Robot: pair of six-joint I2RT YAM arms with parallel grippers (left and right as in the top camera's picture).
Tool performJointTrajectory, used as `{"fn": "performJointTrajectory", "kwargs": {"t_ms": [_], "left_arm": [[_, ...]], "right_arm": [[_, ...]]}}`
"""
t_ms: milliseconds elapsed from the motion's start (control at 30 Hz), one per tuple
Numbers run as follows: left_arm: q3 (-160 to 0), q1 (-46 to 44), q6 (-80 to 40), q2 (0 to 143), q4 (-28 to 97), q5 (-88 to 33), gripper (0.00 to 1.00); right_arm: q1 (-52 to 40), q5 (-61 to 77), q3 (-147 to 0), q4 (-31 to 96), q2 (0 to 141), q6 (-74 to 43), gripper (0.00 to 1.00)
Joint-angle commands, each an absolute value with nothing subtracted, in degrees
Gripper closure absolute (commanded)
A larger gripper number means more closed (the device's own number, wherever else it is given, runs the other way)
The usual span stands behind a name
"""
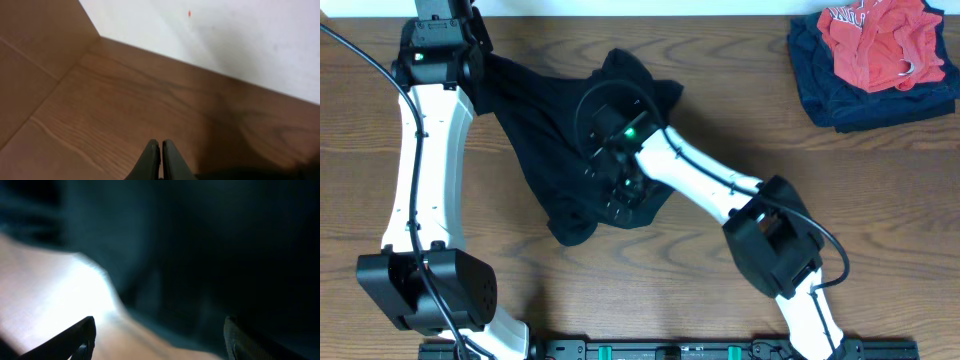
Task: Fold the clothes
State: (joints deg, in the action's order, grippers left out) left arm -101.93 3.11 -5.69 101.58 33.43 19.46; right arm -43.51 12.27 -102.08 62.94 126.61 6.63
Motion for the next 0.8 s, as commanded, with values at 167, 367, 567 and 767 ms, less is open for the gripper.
{"fn": "performJointTrajectory", "kwargs": {"t_ms": [167,367,567,767], "left_arm": [[-102.61,3.16,-4.99,101.91,36.93,19.97,0.94],[-102.61,3.16,-4.99,101.91,38.65,19.97,0.94],[-102.61,3.16,-4.99,101.89,41.43,19.97,0.94],[-102.61,3.03,-7.7,101.84,45.1,19.97,0.94]], "right_arm": [[-36.75,11.49,-102.89,60.2,129.36,7.81,0.23],[-35.97,12.43,-102.89,60.34,132.73,7.81,0.27],[-34.98,9.06,-102.89,59.75,136.03,5.78,0.31],[-30.92,-1.1,-102.89,56.58,138.58,4.25,0.25]]}}
